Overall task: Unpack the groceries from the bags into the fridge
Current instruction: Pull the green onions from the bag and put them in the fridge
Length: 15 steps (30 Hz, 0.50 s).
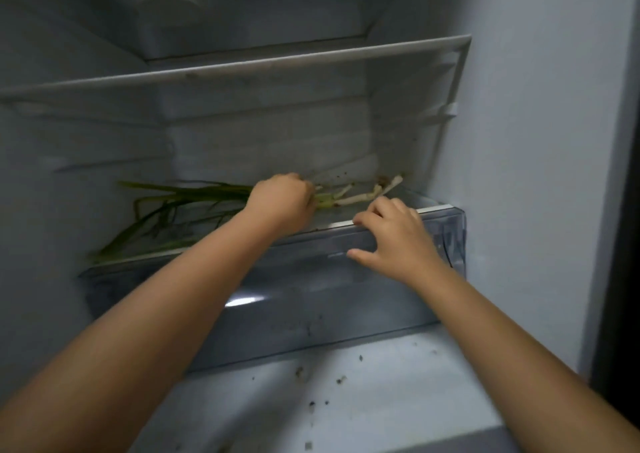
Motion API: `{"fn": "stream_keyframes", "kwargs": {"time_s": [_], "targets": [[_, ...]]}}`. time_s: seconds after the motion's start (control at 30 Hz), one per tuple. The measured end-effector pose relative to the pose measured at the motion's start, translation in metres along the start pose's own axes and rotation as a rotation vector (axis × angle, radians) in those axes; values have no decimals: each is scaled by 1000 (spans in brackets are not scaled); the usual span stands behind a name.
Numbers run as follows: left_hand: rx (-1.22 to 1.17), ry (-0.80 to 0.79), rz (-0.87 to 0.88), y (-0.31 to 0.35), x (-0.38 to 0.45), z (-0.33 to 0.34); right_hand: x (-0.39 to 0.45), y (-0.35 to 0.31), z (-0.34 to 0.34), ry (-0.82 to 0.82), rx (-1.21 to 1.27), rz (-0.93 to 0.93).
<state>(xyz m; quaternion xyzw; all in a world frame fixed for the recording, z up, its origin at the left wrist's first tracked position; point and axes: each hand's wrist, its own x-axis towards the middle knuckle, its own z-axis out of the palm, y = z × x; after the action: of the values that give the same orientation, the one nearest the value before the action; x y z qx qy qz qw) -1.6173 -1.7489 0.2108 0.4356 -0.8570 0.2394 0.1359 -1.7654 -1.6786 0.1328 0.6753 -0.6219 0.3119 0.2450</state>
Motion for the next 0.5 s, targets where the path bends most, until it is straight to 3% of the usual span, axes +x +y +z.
{"fn": "stream_keyframes", "kwargs": {"time_s": [0.13, 0.27, 0.5], "targets": [[-16, 135, -140, 6, -46, 4, 1, -12, 0, 43, -10, 83], [-10, 147, -282, -2, -95, 21, -5, -19, -6, 46, 28, 162], [106, 428, -270, 6, -147, 21, -43, -37, -42, 175, -8, 106]]}}
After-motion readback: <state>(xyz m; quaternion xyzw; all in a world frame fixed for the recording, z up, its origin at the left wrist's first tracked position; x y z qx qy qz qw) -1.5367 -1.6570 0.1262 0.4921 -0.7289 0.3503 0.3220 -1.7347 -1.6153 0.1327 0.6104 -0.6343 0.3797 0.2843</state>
